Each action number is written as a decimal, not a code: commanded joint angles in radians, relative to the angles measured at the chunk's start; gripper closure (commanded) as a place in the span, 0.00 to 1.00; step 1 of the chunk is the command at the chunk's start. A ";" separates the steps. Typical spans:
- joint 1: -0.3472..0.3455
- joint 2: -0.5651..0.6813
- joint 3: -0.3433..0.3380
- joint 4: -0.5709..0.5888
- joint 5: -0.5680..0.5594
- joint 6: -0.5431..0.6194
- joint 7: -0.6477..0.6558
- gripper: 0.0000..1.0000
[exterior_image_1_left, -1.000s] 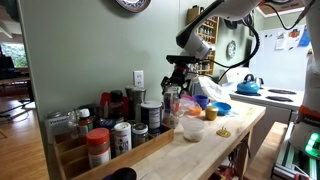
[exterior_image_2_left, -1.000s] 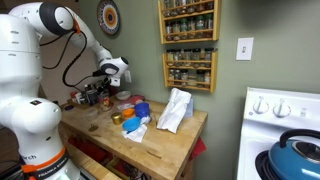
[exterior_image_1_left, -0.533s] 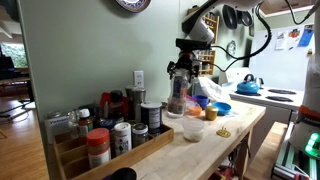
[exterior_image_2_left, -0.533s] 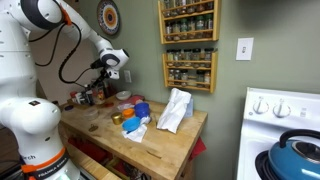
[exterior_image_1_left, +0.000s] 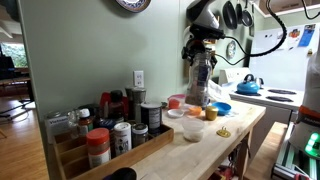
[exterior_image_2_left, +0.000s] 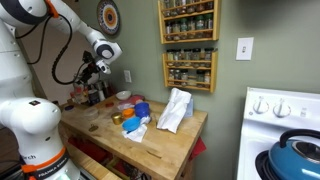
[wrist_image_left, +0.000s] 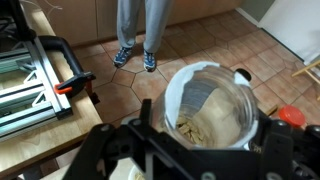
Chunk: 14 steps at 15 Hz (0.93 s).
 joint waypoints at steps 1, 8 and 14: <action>0.047 -0.009 0.053 -0.024 -0.013 0.030 -0.052 0.38; 0.116 0.047 0.123 -0.006 -0.012 0.130 -0.033 0.13; 0.141 0.085 0.139 -0.005 -0.019 0.171 -0.049 0.38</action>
